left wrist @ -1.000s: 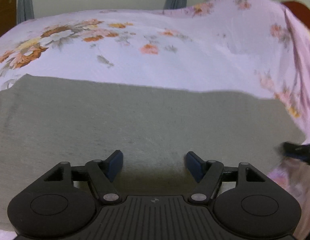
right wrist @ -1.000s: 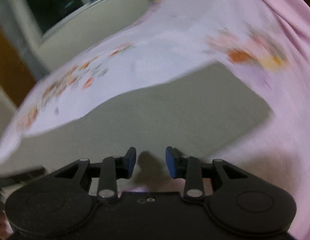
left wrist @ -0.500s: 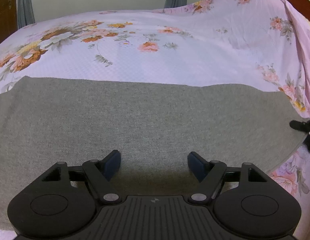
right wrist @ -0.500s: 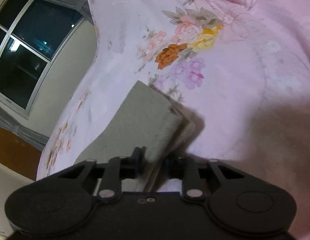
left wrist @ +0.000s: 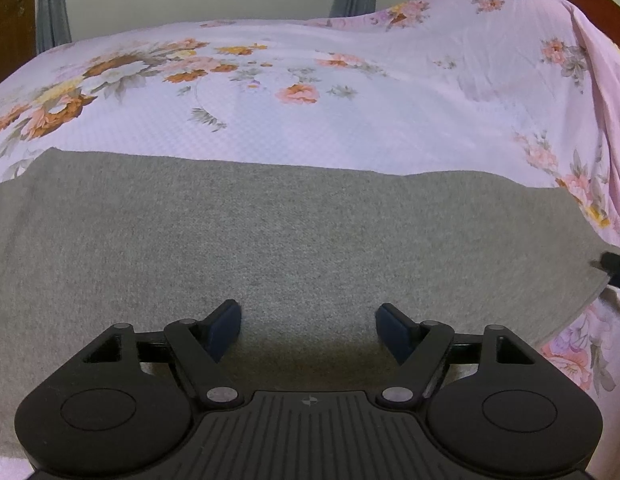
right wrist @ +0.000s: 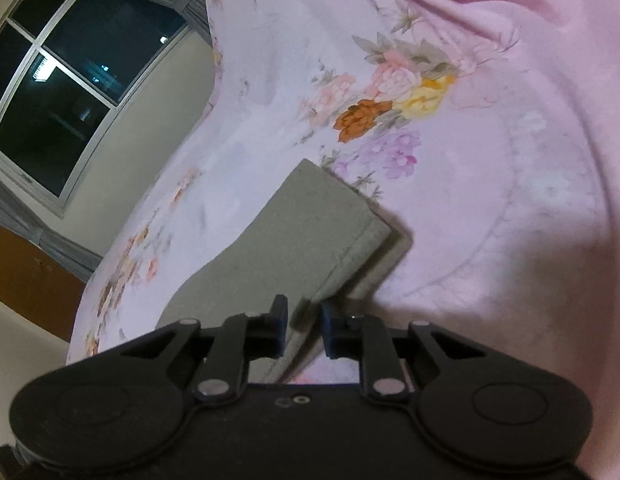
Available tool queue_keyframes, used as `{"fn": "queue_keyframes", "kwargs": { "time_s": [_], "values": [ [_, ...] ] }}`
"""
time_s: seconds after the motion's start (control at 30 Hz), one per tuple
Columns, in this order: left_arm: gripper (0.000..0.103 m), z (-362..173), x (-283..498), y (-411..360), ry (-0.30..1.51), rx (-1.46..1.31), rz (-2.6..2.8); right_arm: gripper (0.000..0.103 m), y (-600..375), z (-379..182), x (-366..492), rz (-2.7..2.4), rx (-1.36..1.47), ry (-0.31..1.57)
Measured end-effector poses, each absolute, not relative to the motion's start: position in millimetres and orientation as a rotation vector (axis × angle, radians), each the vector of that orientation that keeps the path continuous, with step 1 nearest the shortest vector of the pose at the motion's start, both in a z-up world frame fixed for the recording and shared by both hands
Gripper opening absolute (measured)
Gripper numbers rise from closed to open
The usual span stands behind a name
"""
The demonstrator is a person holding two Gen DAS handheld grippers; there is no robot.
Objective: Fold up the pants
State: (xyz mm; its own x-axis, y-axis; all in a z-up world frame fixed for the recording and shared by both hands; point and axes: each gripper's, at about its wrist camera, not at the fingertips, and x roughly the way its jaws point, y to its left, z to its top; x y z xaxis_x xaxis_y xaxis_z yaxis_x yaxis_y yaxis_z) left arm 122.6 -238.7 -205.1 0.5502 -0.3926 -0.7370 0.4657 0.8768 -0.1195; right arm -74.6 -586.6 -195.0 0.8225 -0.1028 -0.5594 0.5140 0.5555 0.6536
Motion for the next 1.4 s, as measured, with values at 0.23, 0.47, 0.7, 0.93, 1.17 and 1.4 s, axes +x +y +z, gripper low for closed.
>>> {"fn": "queue_keyframes", "kwargs": {
  "time_s": [0.23, 0.47, 0.7, 0.93, 1.17, 1.4],
  "values": [
    [0.075, -205.5, 122.7, -239.8, 0.847, 0.1, -0.506, 0.024, -599.1, -203.8, -41.6, -0.382, 0.92, 0.524],
    [0.075, -203.0, 123.9, -236.2, 0.842, 0.055, -0.492, 0.006, -576.3, -125.7, -17.0, -0.264, 0.737, 0.327],
    [0.075, -203.9, 129.3, -226.4, 0.842, -0.006, -0.456, 0.005, -572.8, -124.0, -23.9, -0.358, 0.613, 0.36],
    [0.075, -205.0, 123.9, -233.6, 0.823, 0.079, -0.467, 0.006, -581.4, -194.6, -43.6, -0.482, 0.666, 0.541],
    [0.075, -198.9, 126.0, -234.3, 0.835, 0.032, -0.481, 0.047, -580.1, -177.0, -70.6, -0.509, 0.72, 0.522],
    [0.075, -197.2, 122.2, -250.8, 0.837, 0.037, -0.517, 0.048, -594.7, -192.1, -98.4, -0.523, 0.877, 0.511]
  ]
}}
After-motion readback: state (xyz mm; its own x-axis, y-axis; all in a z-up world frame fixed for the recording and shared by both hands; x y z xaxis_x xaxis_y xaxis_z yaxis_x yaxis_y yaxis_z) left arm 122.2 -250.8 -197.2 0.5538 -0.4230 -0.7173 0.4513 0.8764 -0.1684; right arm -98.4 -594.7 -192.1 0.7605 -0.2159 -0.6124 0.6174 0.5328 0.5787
